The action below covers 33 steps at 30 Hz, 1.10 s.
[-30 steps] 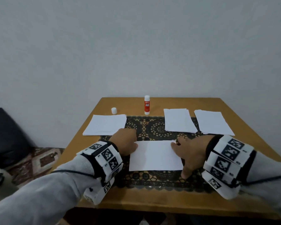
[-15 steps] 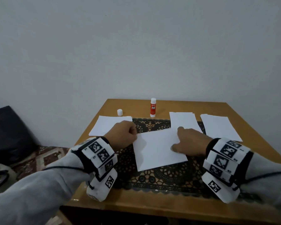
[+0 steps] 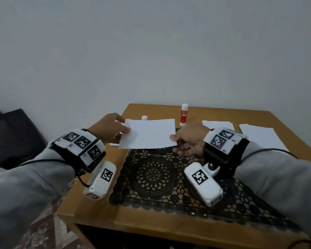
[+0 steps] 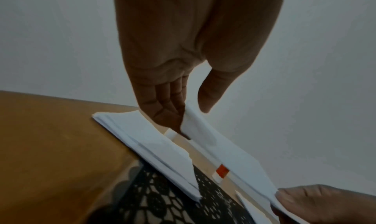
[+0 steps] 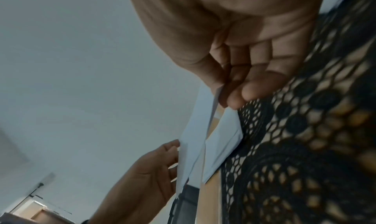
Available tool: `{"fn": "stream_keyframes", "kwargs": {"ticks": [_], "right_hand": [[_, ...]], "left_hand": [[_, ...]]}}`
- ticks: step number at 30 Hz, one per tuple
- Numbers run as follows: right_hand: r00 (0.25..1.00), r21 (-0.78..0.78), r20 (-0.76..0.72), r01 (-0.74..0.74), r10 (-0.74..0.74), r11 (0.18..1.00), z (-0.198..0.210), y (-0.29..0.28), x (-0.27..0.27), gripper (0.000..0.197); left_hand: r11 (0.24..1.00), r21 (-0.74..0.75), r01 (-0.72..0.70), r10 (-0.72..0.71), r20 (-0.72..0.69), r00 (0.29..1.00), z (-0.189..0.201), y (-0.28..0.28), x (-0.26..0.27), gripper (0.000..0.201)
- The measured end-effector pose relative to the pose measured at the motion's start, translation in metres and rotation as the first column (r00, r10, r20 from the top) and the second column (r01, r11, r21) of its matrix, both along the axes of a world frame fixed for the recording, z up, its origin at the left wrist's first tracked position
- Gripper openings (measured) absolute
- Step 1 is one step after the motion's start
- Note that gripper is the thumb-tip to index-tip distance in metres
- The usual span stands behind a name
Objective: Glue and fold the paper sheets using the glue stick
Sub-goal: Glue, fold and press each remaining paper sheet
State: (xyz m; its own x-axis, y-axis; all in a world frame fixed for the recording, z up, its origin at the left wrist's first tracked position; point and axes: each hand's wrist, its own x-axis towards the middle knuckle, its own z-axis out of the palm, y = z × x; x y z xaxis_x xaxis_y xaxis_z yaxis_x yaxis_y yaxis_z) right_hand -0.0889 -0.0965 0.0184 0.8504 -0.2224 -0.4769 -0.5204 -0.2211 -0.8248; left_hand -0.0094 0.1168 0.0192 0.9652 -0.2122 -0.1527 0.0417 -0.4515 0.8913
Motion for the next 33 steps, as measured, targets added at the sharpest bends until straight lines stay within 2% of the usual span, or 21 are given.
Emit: {"fn": "stream_keyframes", "kwargs": {"ticks": [3, 6, 10, 13, 16, 19, 21, 24, 26, 28, 30, 33], "right_hand": [[1.0, -0.053, 0.004, -0.019, 0.019, 0.998, -0.006, 0.017, 0.02, 0.015], [0.997, -0.109, -0.032, -0.075, 0.072, 0.991, -0.011, 0.027, 0.042, 0.028], [0.99, -0.203, -0.069, -0.134, 0.122, 0.97, -0.012, 0.031, 0.066, 0.025], [0.989, -0.264, -0.081, -0.142, 0.125, 0.954, -0.015, 0.027, 0.082, 0.021], [0.976, -0.32, -0.115, -0.211, 0.184, 0.924, -0.025, 0.025, 0.092, 0.027], [0.984, -0.366, -0.081, -0.176, 0.157, 0.914, -0.031, 0.026, 0.096, 0.028], [0.978, -0.431, -0.064, -0.208, 0.2, 0.878, -0.032, 0.024, 0.095, 0.029], [0.949, -0.599, -0.006, -0.256, 0.316, 0.759, -0.027, 0.022, 0.083, 0.031], [0.891, -0.703, 0.002, -0.322, 0.454, 0.634, -0.022, 0.024, 0.07, 0.038], [0.83, -0.743, -0.023, -0.387, 0.557, 0.546, -0.02, 0.026, 0.06, 0.051], [0.774, -0.803, -0.056, -0.41, 0.63, 0.433, -0.024, 0.029, 0.056, 0.049], [0.703, -0.886, -0.082, -0.376, 0.706, 0.271, -0.033, 0.029, 0.058, 0.033]], "left_hand": [[0.993, 0.084, -0.086, 0.075, 0.126, 0.989, -0.008, 0.01, 0.017, 0.031], [0.98, 0.159, -0.116, 0.084, 0.195, 0.977, -0.013, 0.016, 0.033, 0.022], [0.963, 0.228, -0.141, 0.086, 0.237, 0.968, -0.019, 0.021, 0.055, 0.024], [0.945, 0.302, -0.127, 0.042, 0.275, 0.961, -0.021, 0.018, 0.067, 0.023], [0.914, 0.392, -0.102, -0.02, 0.293, 0.956, -0.024, 0.012, 0.075, 0.018], [0.857, 0.509, -0.075, -0.089, 0.291, 0.953, -0.03, 0.006, 0.077, 0.011], [0.815, 0.578, -0.047, -0.129, 0.26, 0.957, -0.032, 0.005, 0.075, 0.006], [0.763, 0.64, 0.093, -0.24, 0.148, 0.959, -0.03, 0.009, 0.068, 0.029], [0.674, 0.709, 0.21, -0.346, 0.051, 0.937, -0.029, 0.012, 0.063, 0.052], [0.573, 0.781, 0.249, -0.408, 0.009, 0.913, -0.031, 0.013, 0.06, 0.064], [0.54, 0.811, 0.224, -0.427, 0.035, 0.904, -0.034, 0.013, 0.058, 0.062], [0.559, 0.813, 0.161, -0.419, 0.109, 0.901, -0.038, 0.011, 0.055, 0.052]]}}
